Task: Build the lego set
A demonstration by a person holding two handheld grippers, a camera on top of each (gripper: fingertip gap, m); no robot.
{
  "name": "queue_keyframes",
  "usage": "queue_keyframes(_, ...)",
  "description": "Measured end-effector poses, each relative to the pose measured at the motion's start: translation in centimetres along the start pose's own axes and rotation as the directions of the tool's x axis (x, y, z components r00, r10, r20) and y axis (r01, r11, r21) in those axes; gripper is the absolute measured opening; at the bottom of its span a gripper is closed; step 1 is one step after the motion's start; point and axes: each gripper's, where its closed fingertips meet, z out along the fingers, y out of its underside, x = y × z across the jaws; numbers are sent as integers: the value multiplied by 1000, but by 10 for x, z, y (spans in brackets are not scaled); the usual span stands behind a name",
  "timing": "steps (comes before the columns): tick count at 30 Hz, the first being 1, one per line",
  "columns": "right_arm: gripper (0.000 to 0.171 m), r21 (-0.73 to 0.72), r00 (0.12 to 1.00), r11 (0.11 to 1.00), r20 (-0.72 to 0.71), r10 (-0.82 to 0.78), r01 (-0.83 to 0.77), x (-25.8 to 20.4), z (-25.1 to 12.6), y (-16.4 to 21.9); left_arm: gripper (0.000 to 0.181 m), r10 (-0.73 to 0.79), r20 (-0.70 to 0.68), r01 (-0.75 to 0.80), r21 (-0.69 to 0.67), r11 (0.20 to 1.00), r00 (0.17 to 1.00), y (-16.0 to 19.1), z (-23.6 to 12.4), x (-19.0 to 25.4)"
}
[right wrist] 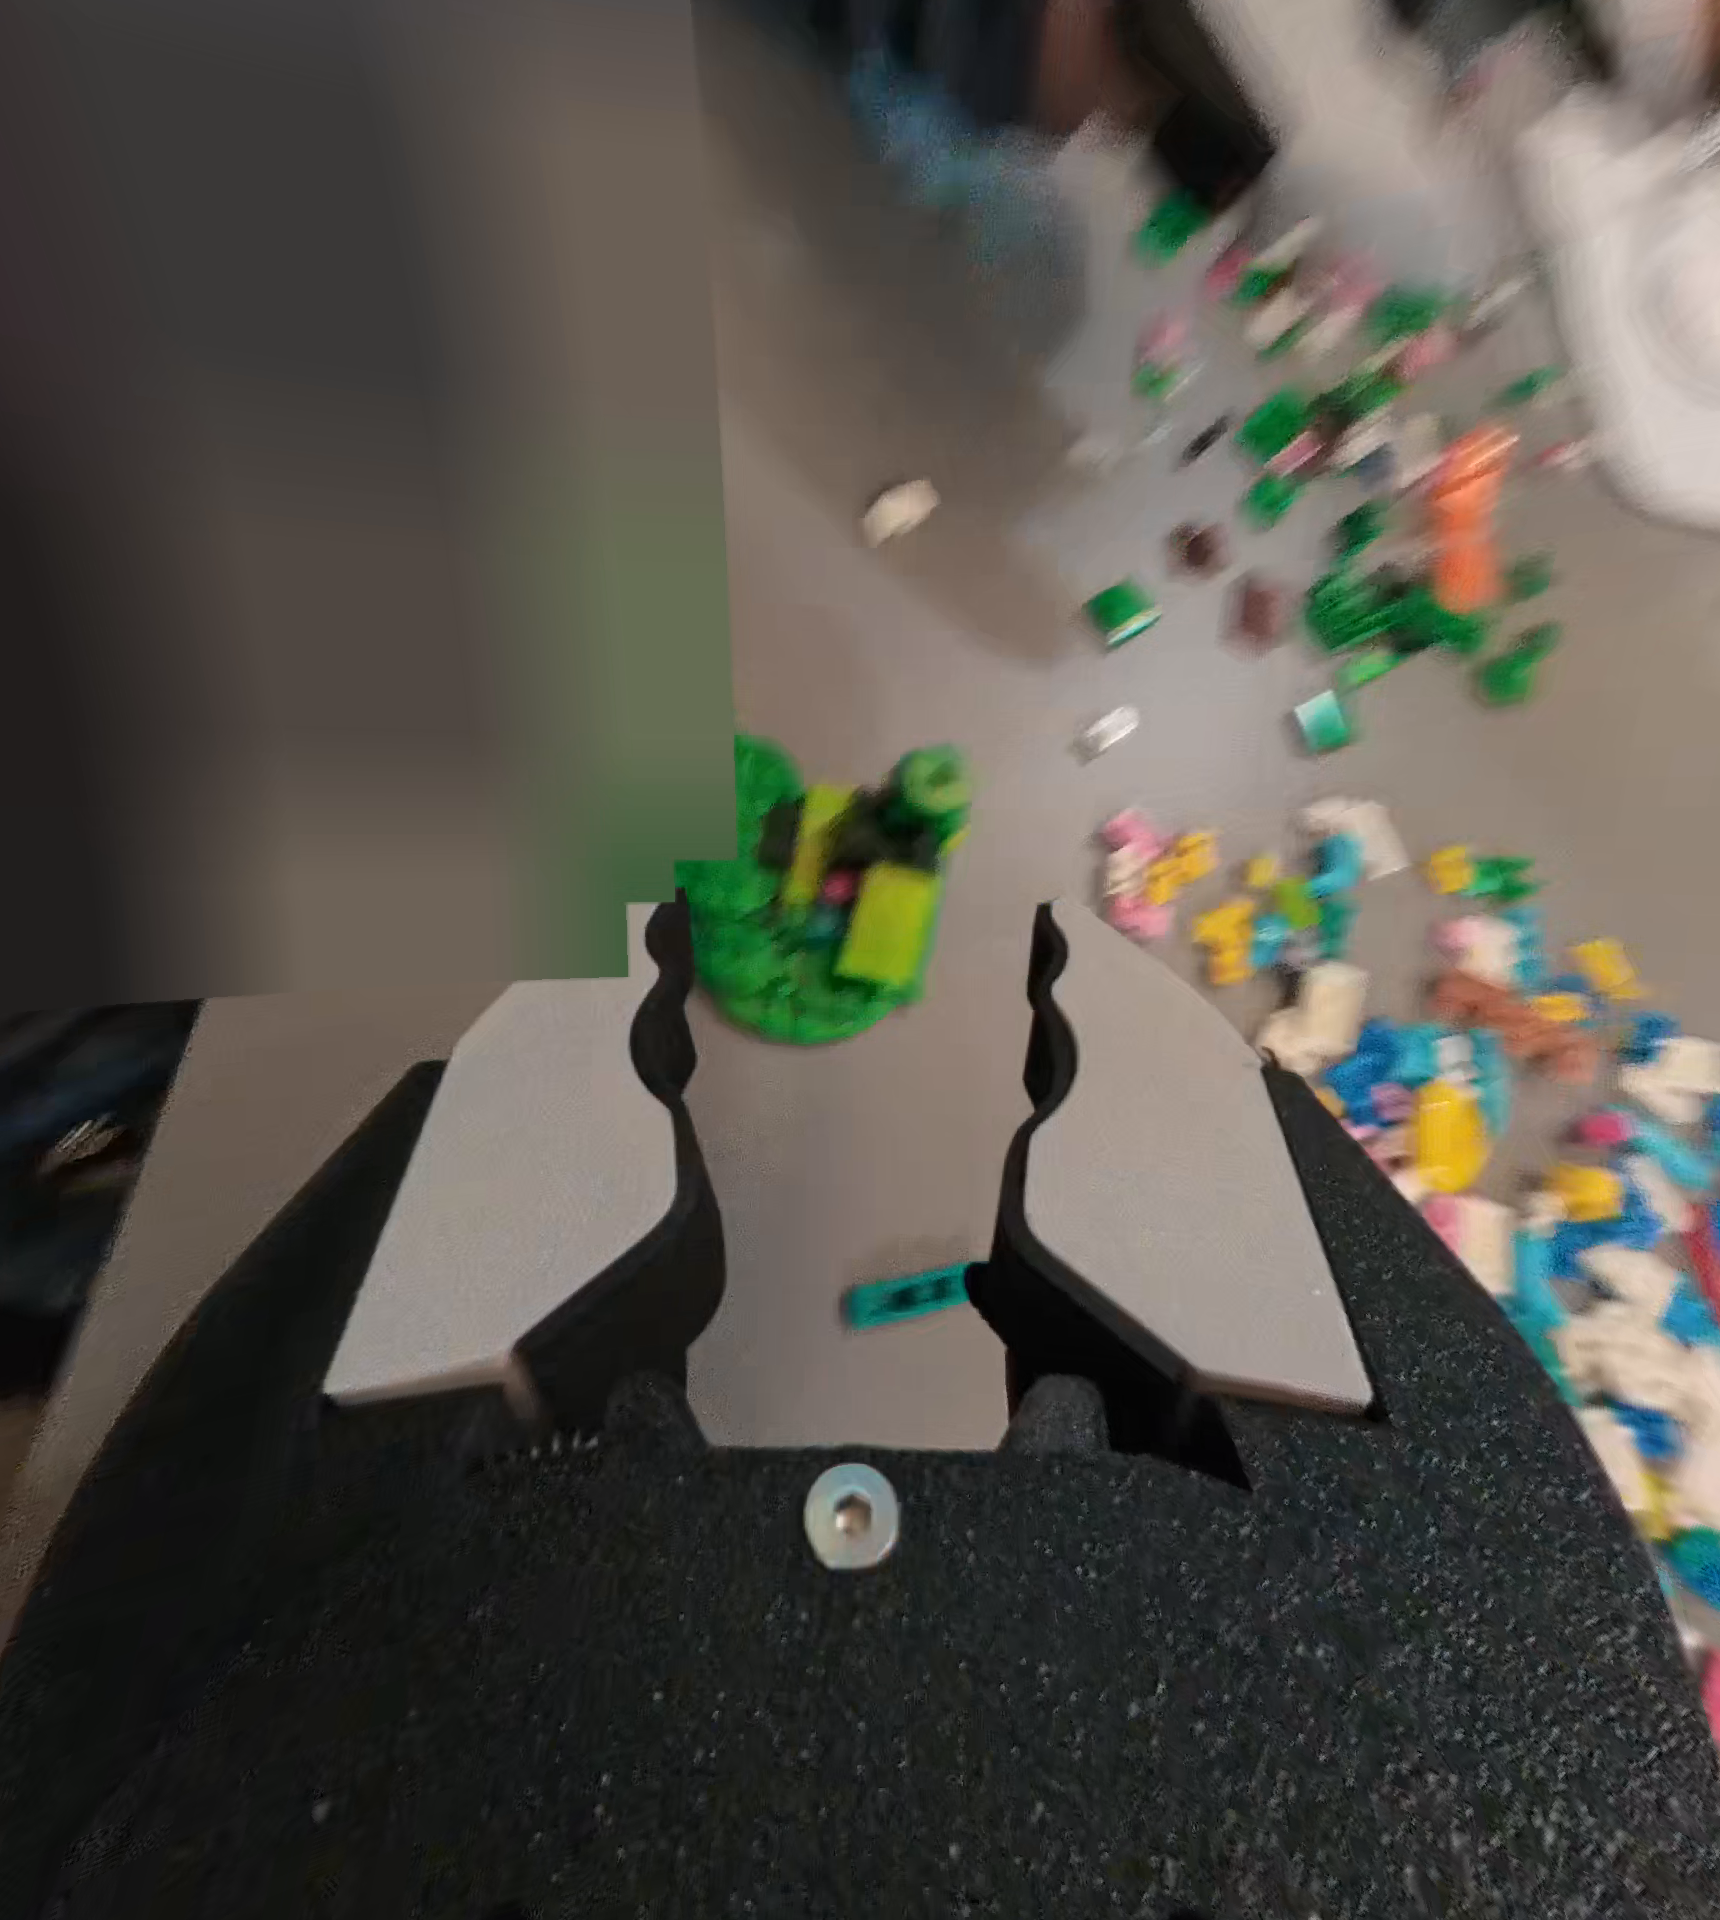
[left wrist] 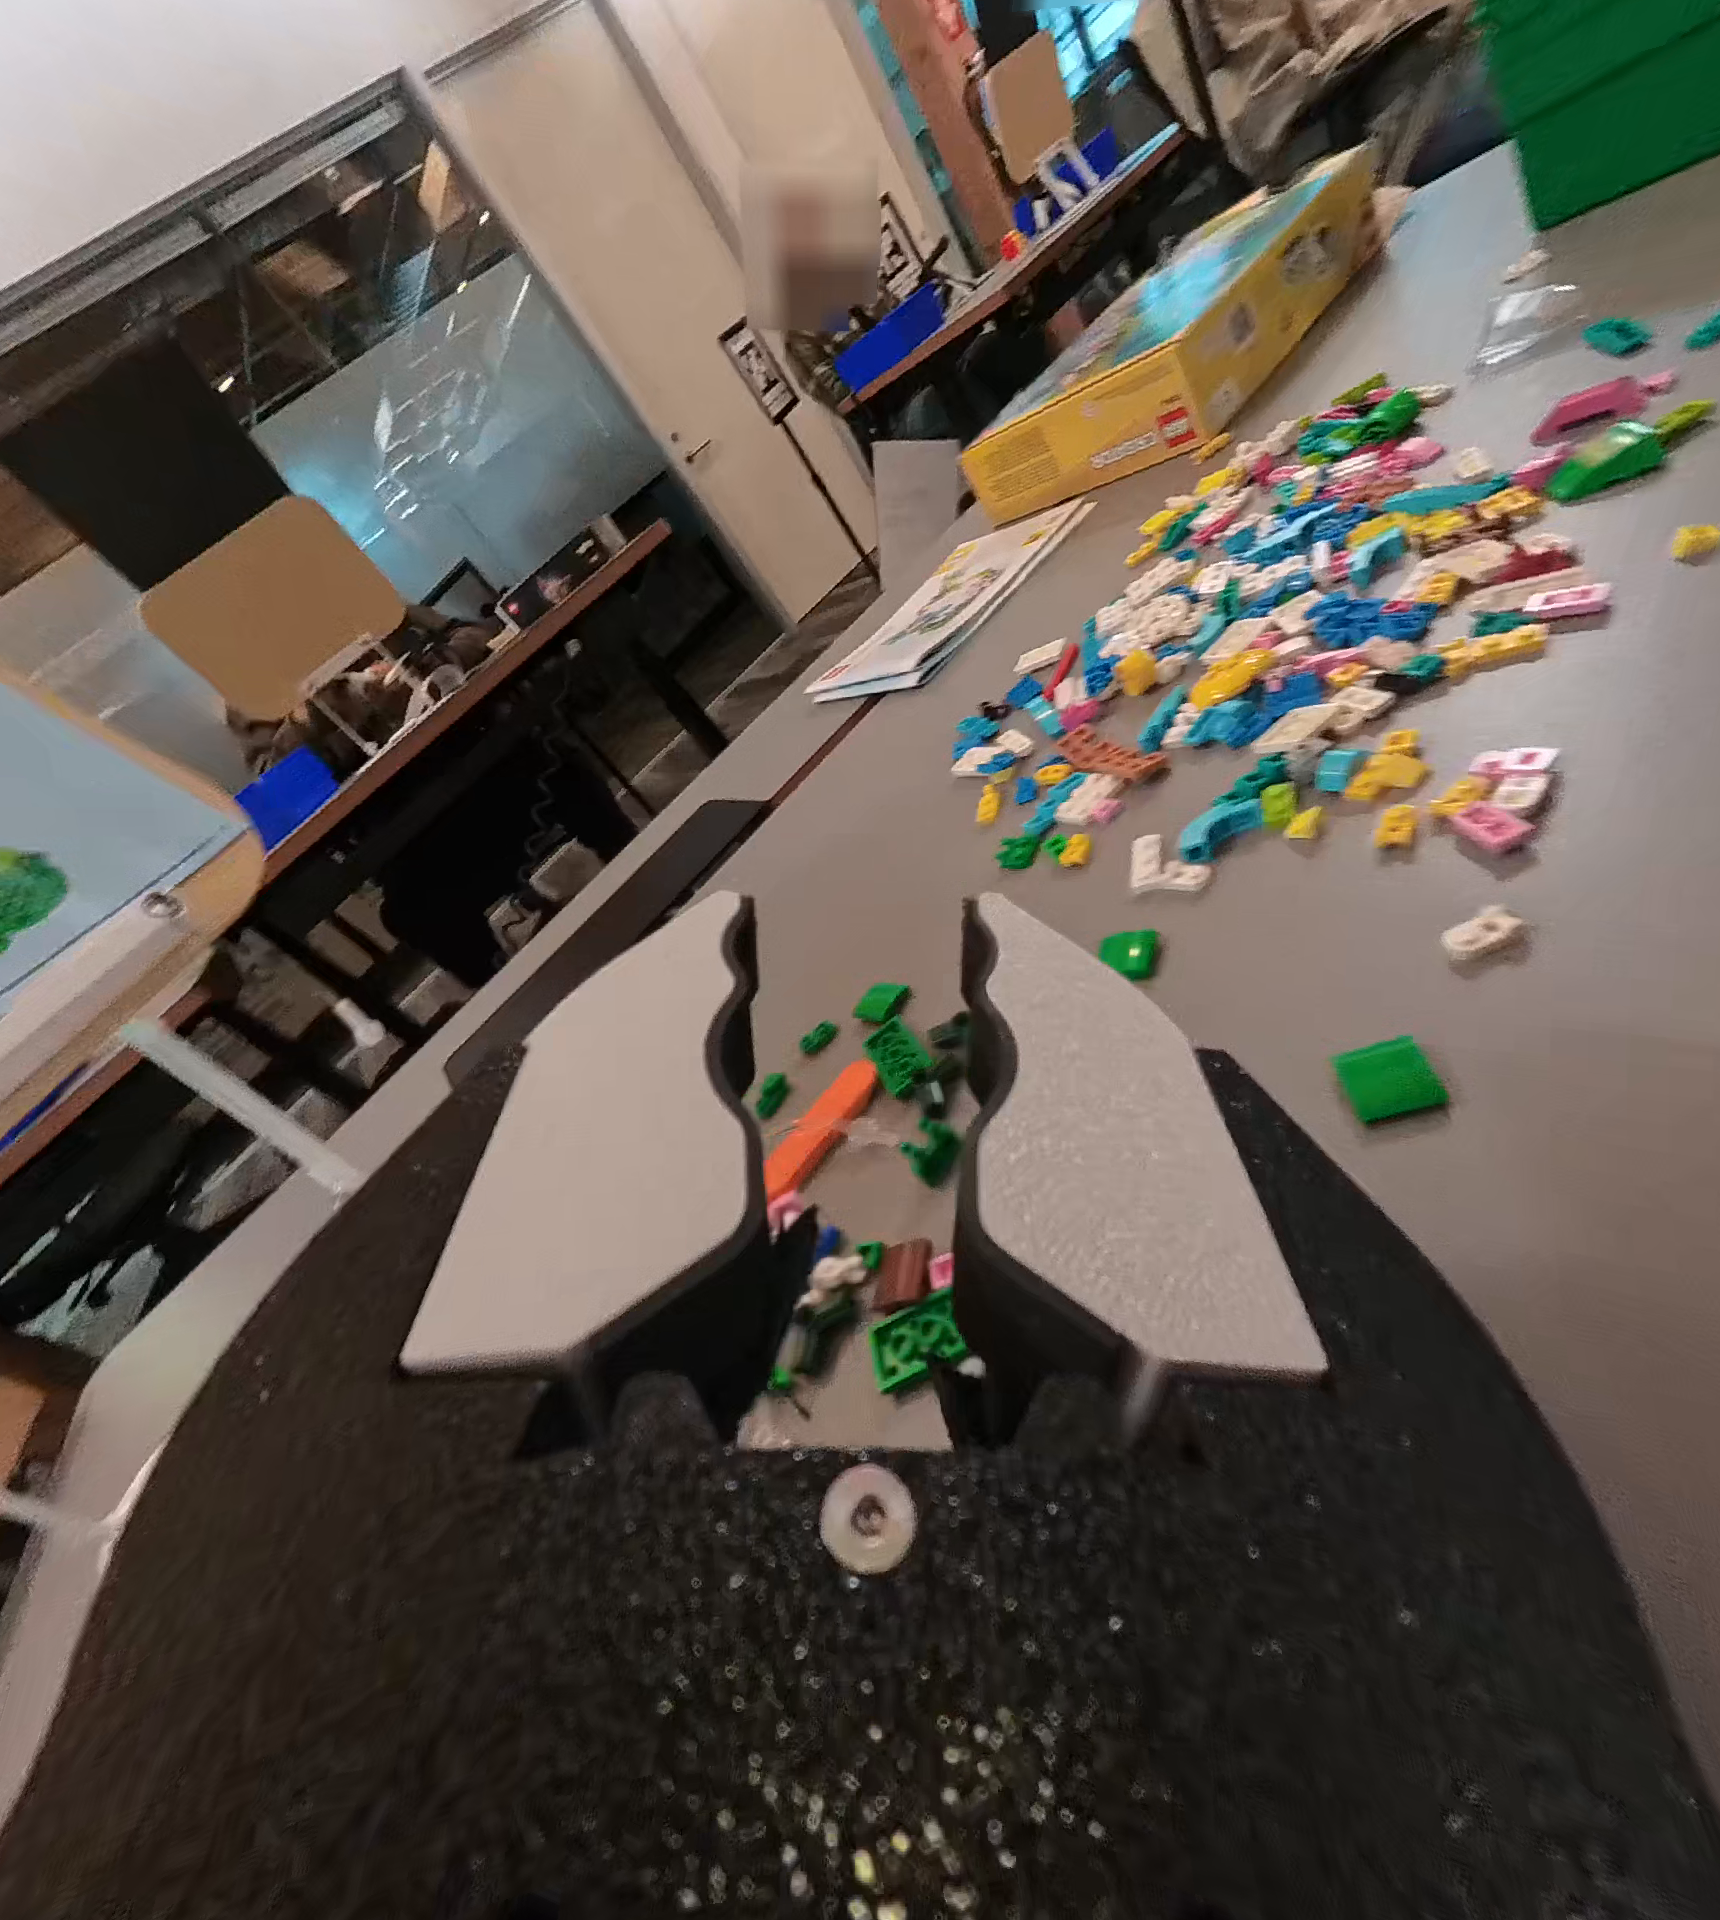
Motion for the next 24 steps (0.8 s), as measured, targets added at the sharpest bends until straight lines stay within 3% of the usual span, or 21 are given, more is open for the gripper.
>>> queue_keyframes(2, 62, 213, 986, 977, -163, 22, 13, 36, -12, -22, 40, -10, 61, 12, -32, 999, 998, 4, -1, -21)
queue_keyframes(5, 60, 490, 896, 869, -412, 163, 67, 94, -36, -42, 46, 7, 203, 12, -92, 996, 979, 14, -7, -68)
queue_keyframes(8, 57, 633, 766, 764, -551, 330, 127, 136, -52, -39, 55, -16, 329, 75, -168, 983, 944, 30, -12, -119)
queue_keyframes(11, 53, 606, 664, 776, -655, 359, 178, 159, -45, -27, 57, -38, 437, 130, -182, 975, 899, 37, -15, -166)
queue_keyframes(14, 51, 514, 634, 831, -720, 283, 213, 158, -26, -20, 44, 5, 664, 120, -143, 982, 748, 36, -41, -236)
queue_keyframes(17, 47, 456, 630, 850, -748, 206, 263, 151, -18, -23, 41, -147, 793, 277, -29, 960, 592, 51, -68, -291)
queue_keyframes(20, 46, 454, 632, 854, -746, 209, 254, 153, -17, -21, 42, -281, 845, 415, 78, 906, 454, 75, -87, -329)
queue_keyframes(24, 45, 476, 642, 848, -730, 235, 231, 154, -17, -19, 27, -428, 799, 481, 202, 853, 423, 81, -87, -346)
